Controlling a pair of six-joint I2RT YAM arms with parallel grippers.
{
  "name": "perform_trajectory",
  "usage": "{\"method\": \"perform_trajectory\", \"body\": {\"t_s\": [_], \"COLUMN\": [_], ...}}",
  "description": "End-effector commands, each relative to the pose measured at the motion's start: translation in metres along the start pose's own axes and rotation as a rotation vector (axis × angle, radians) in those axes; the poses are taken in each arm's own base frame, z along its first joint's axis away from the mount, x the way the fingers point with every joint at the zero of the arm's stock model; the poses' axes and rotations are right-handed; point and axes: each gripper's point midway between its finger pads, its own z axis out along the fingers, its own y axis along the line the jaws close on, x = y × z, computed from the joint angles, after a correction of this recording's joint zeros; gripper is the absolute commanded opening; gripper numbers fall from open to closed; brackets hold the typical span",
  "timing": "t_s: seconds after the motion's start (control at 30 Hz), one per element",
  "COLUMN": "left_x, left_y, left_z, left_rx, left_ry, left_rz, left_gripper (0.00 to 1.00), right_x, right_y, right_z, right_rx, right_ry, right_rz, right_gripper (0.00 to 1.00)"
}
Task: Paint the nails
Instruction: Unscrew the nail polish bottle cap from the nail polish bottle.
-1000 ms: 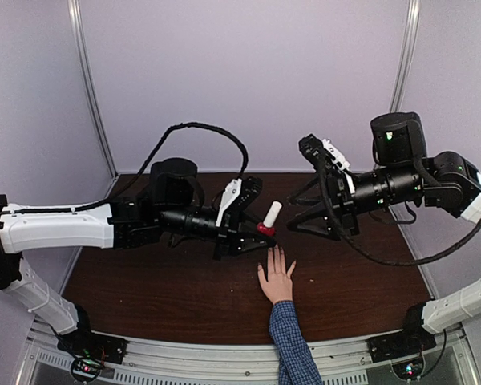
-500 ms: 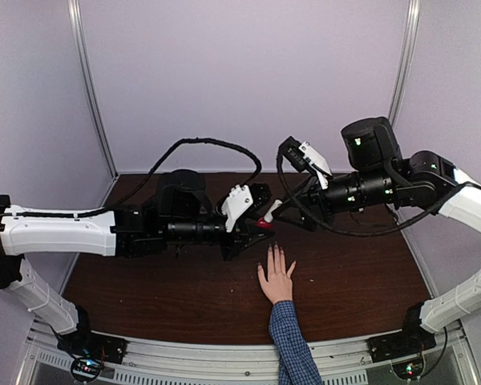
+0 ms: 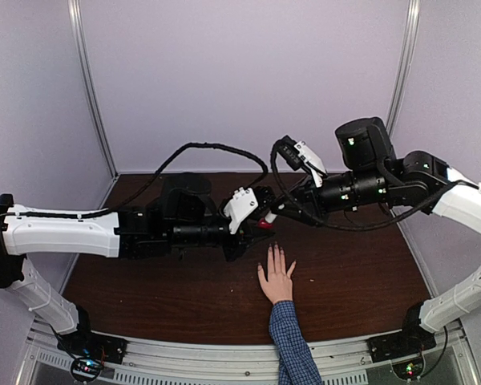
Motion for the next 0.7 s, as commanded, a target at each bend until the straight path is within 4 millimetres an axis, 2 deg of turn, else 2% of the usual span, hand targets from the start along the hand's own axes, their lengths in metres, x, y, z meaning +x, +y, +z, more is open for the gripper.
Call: {"method": "perform_trajectory", "body": {"t_s": [0.0,0.1,0.27,0.4,0.67], "left_x": [-0.023,-0.027,-0.035,-0.043,-0.053], "left_y": [0.006,-0.007,-0.047,-0.075,-0.113], "left_z": [-0.002,-0.003,-0.009,-0.02,-0.044], "left_rx": [-0.025,0.053,0.293,0.469,0.757], "left_ry": [-0.062,-0.08,-0.114,-0.159,-0.213], "left_rz": [0.014,0.015,0.023,0.034,0.022], "left_gripper": [0.0,0.0,0.0,0.0,0.0], "right_x": [-0.009,-0.009,-0.009,-0.008,-0.005], "right_y": [0.003,0.009,0.022,0.032,0.055], "right_z": [-0.002,-0.005,-0.013,-0.019,-0.036], "right_rx": [-0.015,-0.046,-0.114,-0.163,-0.285], "right_ry": [-0.028,-0.026,-0.038,-0.045,-0.056], "right_rz": [-0.014,-0.054,-0.136,-0.197,-0.297], "right_gripper": [0.15,0.12,0.09,0.08,0.06]}}
